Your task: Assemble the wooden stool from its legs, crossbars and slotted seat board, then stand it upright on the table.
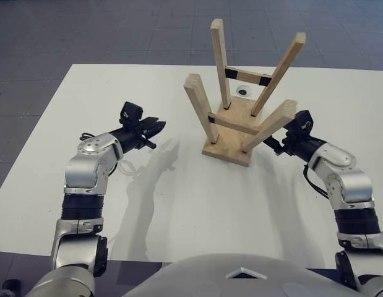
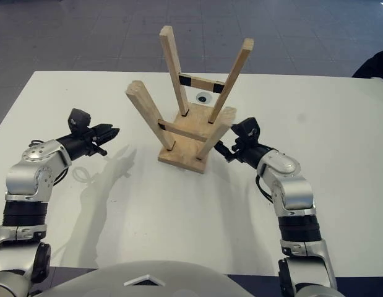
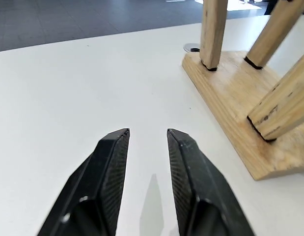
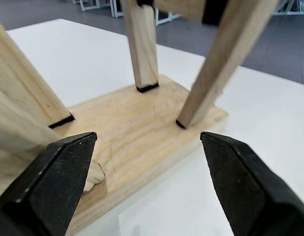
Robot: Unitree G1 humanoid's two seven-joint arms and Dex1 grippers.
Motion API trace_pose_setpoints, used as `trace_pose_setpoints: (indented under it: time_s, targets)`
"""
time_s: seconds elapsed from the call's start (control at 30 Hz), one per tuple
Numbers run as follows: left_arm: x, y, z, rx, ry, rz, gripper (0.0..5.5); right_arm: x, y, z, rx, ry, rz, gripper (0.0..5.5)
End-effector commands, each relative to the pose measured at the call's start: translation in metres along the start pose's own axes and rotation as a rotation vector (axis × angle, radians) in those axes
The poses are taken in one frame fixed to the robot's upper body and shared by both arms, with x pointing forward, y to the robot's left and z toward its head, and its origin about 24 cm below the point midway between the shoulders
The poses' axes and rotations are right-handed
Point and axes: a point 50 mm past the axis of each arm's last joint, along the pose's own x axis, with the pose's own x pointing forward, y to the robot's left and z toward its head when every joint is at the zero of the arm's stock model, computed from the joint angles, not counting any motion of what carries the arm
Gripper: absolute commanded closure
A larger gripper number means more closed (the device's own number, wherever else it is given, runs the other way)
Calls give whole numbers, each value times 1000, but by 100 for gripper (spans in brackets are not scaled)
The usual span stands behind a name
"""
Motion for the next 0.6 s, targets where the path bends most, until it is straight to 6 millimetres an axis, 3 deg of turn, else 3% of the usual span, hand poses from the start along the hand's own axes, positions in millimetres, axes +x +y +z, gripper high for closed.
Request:
trace_pose_setpoints:
  time_s: [0.03,0.1,0.13,0.2,0.27,0.37,0.53,0.6]
  targets:
    - [-9,38,11,8,-47,222,409,31,72,40,19,-151,275,160]
    - [-11,48,12,8,-44,285,409,44,128,57,103,-204,470,160]
    - [-10,50,13,8,-42,294,409,46,143,64,129,-221,524,160]
    - [-5,49,11,4,-38,302,409,55,136,70,154,-235,466,160]
    - [-2,43,8,-4,-35,289,409,57,114,73,139,-234,358,160]
    - [2,36,4,-7,-30,262,409,44,89,76,133,-239,276,160]
    - [2,32,-1,9,1,255,409,17,111,67,173,-193,396,160]
    - [3,28,1,7,-16,244,409,5,113,76,173,-234,407,160]
